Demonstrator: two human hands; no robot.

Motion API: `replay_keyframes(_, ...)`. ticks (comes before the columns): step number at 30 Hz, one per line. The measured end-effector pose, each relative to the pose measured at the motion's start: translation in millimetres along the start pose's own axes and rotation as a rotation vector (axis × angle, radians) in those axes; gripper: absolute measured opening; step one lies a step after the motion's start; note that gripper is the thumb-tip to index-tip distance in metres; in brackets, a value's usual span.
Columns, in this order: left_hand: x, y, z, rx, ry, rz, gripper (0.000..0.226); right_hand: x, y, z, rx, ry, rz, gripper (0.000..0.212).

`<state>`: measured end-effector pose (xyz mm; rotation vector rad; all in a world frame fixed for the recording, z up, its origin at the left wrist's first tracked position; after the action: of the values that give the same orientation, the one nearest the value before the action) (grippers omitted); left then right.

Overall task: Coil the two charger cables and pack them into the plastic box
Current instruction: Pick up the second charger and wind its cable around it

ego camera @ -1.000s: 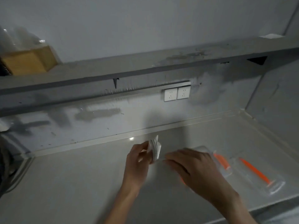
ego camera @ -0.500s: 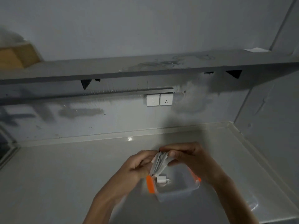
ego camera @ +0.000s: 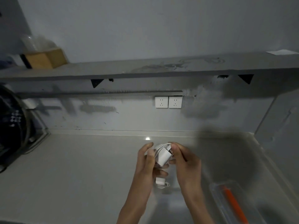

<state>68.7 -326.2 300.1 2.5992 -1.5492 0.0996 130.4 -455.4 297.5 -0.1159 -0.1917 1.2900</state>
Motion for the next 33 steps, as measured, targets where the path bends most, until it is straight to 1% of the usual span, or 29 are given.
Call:
replay_keyframes(1, 6.4, 3.8, -2.4, 0.048, -0.070, 0.046, 0.042, -3.1, 2.6, -0.4, 0.004, -0.003, -0.040, 0.023)
replay_keyframes(2, 10.9, 6.8, -4.5, 0.100, -0.141, 0.057, 0.042, -5.1, 5.4, 0.1, 0.018, -0.023, -0.063, 0.020)
replay_keyframes(4, 13.6, 8.9, -8.1, 0.197, -0.209, 0.003, 0.038, -7.5, 9.7, 0.1, 0.066, -0.100, -0.052, 0.018)
replay_keyframes(6, 9.7, 5.9, -12.7, 0.253, -0.213, -0.080, 0.036, -9.6, 11.7, -1.5, 0.126, -0.148, 0.026, 0.016)
replay_keyframes(8, 3.9, 2.6, -18.2, 0.271, -0.205, -0.123, 0.031, -11.5, 10.9, -3.0, 0.196, -0.144, 0.132, 0.016)
replay_keyframes(11, -0.1, -3.4, -21.6, 0.249, -0.166, -0.082, 0.021, -15.3, 4.8, -5.2, 0.281, -0.140, 0.262, 0.019)
replay_keyframes(14, -3.4, -6.9, -28.8, 0.302, -0.183, -0.046, 0.024, -15.0, -0.3, -1.7, 0.324, -0.134, 0.430, 0.028)
replay_keyframes(16, -1.8, -6.5, -36.8, 0.369, -0.192, -0.034, 0.021, -12.9, -1.8, 5.6, 0.256, -0.112, 0.533, 0.027)
replay_keyframes(17, -0.7, -5.2, -40.4, 0.403, -0.192, -0.045, 0.020, -12.1, -2.8, 9.4, 0.218, -0.117, 0.551, 0.025)
replay_keyframes(20, 3.9, 3.4, -51.7, 0.548, -0.210, -0.094, 0.018, -11.3, -6.5, 17.7, 0.149, -0.179, 0.523, 0.021)
replay_keyframes(23, 7.5, 15.1, -63.5, 0.742, -0.293, -0.052, 0.026, -13.2, -8.3, 25.7, 0.048, -0.199, 0.527, 0.019)
replay_keyframes(25, 4.5, 16.5, -67.6, 0.799, -0.322, -0.020, 0.033, -15.3, -7.0, 32.8, -0.039, -0.122, 0.559, 0.019)
replay_keyframes(27, 0.0, 14.3, -69.6, 0.789, -0.308, -0.019, 0.027, -20.7, -7.1, 41.2, -0.143, 0.020, 0.563, 0.021)
replay_keyframes(29, -3.6, 10.3, -67.2, 0.723, -0.252, -0.027, 0.022, -28.9, -9.7, 51.5, -0.285, 0.196, 0.541, 0.022)
replay_keyframes(31, -4.6, 7.5, -62.5, 0.650, -0.209, -0.031, 0.023, -33.1, -10.9, 65.2, -0.494, 0.383, 0.515, 0.018)
replay_keyframes(32, -4.2, 6.3, -59.1, 0.605, -0.185, -0.024, 0.026, -31.9, -11.3, 69.9, -0.561, 0.456, 0.523, 0.014)
replay_keyframes(33, -3.2, 5.3, -55.5, 0.548, -0.148, -0.012, 0.028, -29.2, -11.8, 71.7, -0.587, 0.513, 0.547, 0.010)
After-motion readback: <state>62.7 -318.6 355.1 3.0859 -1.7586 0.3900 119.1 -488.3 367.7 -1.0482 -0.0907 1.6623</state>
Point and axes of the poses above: each hand's wrist, its own y-axis away from the middle knuckle, its own x-axis out of the palm, z = x × y, the point moved 6 cm from there along -y, towards the middle knuckle, and after that the axes turned 11 degrees about -z, right-handed, at the moved point
